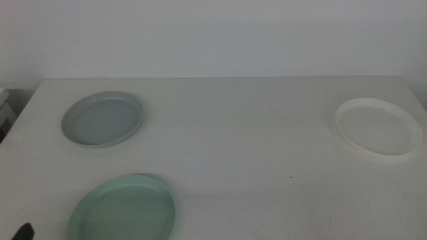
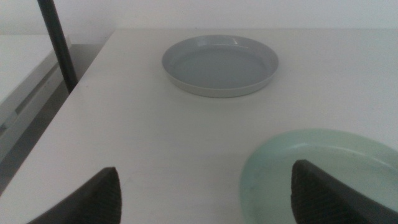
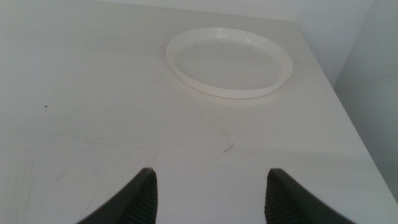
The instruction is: Stack the three bowls on top of each other.
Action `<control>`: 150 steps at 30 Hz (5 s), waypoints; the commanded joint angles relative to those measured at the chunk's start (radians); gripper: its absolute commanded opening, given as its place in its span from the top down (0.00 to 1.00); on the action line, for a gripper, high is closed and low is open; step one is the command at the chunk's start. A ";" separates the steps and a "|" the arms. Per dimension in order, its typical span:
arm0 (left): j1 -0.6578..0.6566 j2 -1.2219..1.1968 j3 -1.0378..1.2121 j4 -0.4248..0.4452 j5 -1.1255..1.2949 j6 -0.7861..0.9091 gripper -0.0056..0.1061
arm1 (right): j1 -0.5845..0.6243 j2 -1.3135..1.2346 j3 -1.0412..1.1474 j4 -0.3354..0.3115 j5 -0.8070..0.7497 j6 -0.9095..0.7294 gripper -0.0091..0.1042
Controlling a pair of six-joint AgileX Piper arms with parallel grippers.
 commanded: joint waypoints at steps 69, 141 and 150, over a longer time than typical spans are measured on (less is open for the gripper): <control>-0.004 1.507 -1.066 -0.284 0.708 0.237 0.01 | -0.007 -0.027 -0.003 -0.018 -0.071 -0.009 0.52; -0.370 2.079 -1.711 -0.487 0.665 0.137 0.95 | -0.007 -0.027 -0.003 -0.018 -0.071 -0.009 0.52; -0.370 2.139 -1.711 -0.517 0.658 0.151 0.82 | -0.007 -0.027 -0.003 -0.018 -0.071 -0.009 0.52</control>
